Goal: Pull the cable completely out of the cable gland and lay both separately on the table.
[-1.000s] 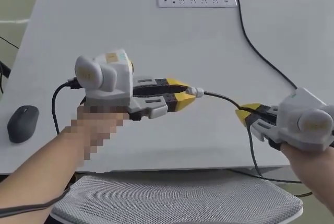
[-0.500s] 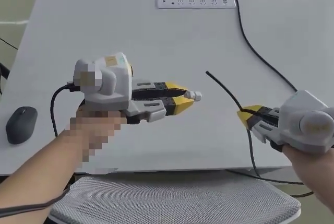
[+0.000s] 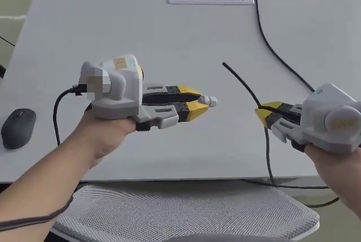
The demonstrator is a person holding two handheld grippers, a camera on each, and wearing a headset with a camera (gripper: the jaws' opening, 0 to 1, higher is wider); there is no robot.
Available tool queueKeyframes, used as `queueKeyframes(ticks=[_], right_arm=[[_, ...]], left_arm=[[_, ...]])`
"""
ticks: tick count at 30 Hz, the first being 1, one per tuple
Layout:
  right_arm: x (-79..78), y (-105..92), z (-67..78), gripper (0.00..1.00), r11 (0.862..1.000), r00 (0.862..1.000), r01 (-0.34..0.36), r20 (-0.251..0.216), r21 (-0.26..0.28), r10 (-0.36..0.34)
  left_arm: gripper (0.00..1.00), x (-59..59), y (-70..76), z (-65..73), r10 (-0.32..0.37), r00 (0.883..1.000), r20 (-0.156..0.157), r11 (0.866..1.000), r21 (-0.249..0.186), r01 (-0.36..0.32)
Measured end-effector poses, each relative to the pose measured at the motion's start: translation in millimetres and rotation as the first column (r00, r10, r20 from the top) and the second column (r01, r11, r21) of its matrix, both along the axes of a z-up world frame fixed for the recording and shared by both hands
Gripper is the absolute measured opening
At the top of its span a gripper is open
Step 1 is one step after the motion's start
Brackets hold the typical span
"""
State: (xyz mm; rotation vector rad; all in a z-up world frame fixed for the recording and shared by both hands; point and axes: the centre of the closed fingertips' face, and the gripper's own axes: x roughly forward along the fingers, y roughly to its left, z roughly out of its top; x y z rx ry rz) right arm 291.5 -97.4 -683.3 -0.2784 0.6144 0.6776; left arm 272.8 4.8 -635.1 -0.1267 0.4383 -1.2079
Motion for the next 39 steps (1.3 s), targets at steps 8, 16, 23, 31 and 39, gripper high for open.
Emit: queueKeyframes(ticks=[8,16,23,31,39], right_arm=[[14.2,6.3,5.6,0.0,1.0,1.0,-0.019,0.004,-0.023,0.019],[29.5,19.2,11.0,0.0,0.997,0.999,-0.045,0.013,-0.056,0.045],[43.0,35.3,14.6,0.0,0.993,0.996,-0.08,0.02,-0.083,0.082],[55.1,56.4,12.2,0.0,0.982,0.989,-0.144,0.008,-0.125,0.146],[60.5,81.3,-3.0,0.0,0.952,0.971,-0.239,-0.018,-0.194,0.24]], left_arm=[[0.15,-1.2,8.8,-10.5,0.014,1.0,-0.01,1.0,0.004,-0.014],[0.15,-0.8,17.9,-21.9,0.028,0.999,-0.017,1.0,0.007,-0.028],[0.15,-2.9,24.2,-36.8,0.033,0.999,-0.036,0.999,0.01,-0.032],[0.15,-4.0,30.4,-47.3,0.039,0.998,-0.046,0.999,0.007,-0.038],[0.16,-4.0,42.9,-60.5,0.052,0.997,-0.052,0.999,0.011,-0.052]])
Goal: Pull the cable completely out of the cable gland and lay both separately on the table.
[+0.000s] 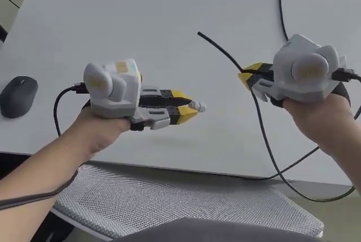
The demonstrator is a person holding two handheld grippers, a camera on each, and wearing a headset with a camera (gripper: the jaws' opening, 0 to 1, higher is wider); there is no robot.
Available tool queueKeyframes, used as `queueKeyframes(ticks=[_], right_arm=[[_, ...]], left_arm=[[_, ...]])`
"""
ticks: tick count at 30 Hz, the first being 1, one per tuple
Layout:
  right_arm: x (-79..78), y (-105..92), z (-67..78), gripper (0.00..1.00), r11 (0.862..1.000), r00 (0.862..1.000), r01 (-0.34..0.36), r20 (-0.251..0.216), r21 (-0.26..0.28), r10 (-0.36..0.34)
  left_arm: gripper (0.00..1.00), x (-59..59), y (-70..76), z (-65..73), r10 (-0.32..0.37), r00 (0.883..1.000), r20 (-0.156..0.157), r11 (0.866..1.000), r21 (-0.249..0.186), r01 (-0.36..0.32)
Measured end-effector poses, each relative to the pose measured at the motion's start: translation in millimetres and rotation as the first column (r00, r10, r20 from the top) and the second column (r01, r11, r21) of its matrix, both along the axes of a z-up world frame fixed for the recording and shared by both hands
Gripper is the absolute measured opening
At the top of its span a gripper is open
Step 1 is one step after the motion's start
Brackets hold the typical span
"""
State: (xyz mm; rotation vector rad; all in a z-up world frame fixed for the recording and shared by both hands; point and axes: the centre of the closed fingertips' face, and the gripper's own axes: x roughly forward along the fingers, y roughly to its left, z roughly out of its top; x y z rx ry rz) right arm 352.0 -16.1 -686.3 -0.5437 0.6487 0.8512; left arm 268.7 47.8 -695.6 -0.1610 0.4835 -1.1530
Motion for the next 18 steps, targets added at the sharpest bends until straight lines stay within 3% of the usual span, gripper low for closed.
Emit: queueKeyframes(ticks=[12,14,18], right_arm=[[12.3,62.4,-25.3,0.0,0.986,0.986,-0.167,-0.012,-0.023,0.166],[13.1,67.7,-32.0,0.0,0.981,0.983,-0.186,-0.021,-0.052,0.185],[12.3,79.1,-36.6,0.0,0.972,0.974,-0.227,-0.017,-0.053,0.227]], left_arm=[[0.16,-4.0,17.5,-23.9,0.016,0.999,-0.03,1.0,0.023,-0.016],[0.16,-4.2,20.9,-30.2,0.021,0.999,-0.041,0.999,0.032,-0.02],[0.16,-3.3,26.6,-37.6,0.032,0.998,-0.052,0.999,0.035,-0.03]])
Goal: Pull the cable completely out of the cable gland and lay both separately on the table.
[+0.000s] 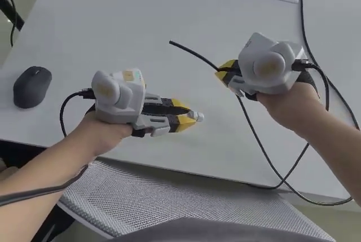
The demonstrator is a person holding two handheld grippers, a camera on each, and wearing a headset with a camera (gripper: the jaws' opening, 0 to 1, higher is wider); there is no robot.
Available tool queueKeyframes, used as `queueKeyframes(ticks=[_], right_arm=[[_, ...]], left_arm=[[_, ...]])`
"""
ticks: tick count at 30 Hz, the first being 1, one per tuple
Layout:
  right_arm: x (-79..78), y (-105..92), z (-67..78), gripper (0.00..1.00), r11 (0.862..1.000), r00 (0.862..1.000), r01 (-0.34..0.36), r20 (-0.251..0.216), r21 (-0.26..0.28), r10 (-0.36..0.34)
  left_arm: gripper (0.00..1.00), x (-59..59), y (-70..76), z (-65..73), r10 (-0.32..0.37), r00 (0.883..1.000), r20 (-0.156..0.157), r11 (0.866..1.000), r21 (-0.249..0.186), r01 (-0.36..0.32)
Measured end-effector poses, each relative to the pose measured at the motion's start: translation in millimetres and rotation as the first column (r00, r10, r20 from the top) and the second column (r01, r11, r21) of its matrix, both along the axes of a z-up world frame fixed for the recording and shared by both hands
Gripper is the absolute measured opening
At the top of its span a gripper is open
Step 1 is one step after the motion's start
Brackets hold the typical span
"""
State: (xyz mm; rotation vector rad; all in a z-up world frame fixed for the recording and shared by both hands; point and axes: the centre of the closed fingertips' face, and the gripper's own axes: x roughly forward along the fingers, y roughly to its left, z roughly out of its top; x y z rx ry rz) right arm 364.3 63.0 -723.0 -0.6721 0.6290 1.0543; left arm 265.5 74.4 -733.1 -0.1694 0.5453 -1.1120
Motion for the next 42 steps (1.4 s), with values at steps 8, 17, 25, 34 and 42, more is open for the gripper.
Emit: queueKeyframes(ticks=[8,17,25,34,42], right_arm=[[0.0,20.6,-12.2,0.0,0.999,0.998,-0.049,-0.031,-0.009,0.049],[-2.6,46.7,-36.9,0.0,0.991,0.99,-0.132,-0.052,-0.039,0.13],[-1.2,64.3,-63.1,0.0,0.988,0.986,-0.146,-0.094,-0.051,0.141],[3.9,68.7,-85.0,0.0,0.993,0.983,-0.116,-0.147,-0.038,0.109],[-1.1,71.7,-93.5,0.0,0.991,0.98,-0.126,-0.162,-0.054,0.116]], left_arm=[[0.16,2.2,8.6,-14.4,0.015,1.0,-0.019,1.0,0.005,-0.015],[0.16,3.6,16.0,-27.1,0.023,0.999,-0.031,1.0,0.016,-0.022],[0.16,3.8,21.9,-36.5,0.028,0.999,-0.043,0.999,0.035,-0.027],[0.16,3.3,26.9,-45.4,0.049,0.997,-0.063,0.998,0.048,-0.046],[0.16,5.9,28.6,-53.2,0.054,0.996,-0.072,0.997,0.062,-0.05]])
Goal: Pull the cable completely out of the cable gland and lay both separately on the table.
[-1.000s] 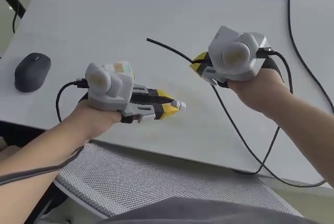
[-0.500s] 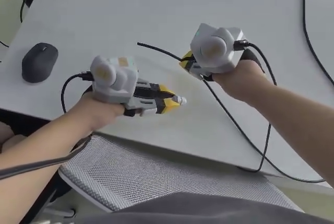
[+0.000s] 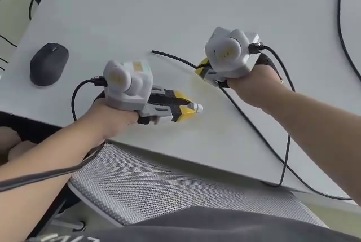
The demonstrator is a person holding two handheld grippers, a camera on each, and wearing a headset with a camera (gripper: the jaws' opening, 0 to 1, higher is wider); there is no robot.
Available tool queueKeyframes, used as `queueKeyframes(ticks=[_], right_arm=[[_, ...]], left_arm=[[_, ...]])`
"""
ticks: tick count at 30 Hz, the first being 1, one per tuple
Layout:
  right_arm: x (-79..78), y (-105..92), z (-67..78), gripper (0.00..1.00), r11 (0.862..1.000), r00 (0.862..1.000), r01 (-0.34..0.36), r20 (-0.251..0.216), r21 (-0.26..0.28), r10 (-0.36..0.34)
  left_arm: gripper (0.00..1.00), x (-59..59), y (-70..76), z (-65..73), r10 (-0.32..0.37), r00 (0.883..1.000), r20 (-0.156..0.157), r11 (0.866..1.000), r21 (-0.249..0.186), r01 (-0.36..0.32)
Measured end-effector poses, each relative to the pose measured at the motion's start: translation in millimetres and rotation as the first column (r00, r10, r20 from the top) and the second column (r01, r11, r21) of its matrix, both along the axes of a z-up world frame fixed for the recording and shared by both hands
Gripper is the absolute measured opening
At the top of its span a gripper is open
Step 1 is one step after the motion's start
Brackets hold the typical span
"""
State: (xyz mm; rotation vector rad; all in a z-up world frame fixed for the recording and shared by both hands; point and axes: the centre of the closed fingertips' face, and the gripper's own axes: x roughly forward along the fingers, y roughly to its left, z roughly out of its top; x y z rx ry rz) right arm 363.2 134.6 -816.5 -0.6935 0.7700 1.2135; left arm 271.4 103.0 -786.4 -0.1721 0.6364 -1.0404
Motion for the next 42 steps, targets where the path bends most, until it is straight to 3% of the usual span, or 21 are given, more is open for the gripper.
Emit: queueKeyframes(ticks=[15,19,32,38,42], right_arm=[[-1.8,1.2,-4.0,0.0,1.0,1.0,-0.006,-0.018,0.0,0.006],[0.9,0.8,-8.0,0.0,1.0,1.0,-0.013,-0.011,-0.009,0.013],[2.5,0.5,-9.9,0.0,0.999,1.0,-0.029,0.0,-0.018,0.029],[0.6,-0.2,-8.2,0.0,0.999,0.999,-0.033,0.004,-0.024,0.033],[-1.6,0.1,-6.4,0.0,0.999,0.999,-0.04,0.005,-0.03,0.04]], left_arm=[[0.16,0.4,5.8,-13.8,0.017,0.999,-0.027,1.0,0.018,-0.017],[0.16,-0.8,5.8,-16.6,0.005,1.0,-0.022,0.999,0.043,-0.004],[0.16,0.3,8.7,-18.5,0.014,1.0,-0.011,0.998,0.066,-0.013],[0.16,-5.1,8.8,-22.7,-0.011,1.0,0.004,0.994,0.112,0.011],[0.16,-4.7,9.8,-21.2,-0.012,1.0,0.01,0.993,0.119,0.011]])
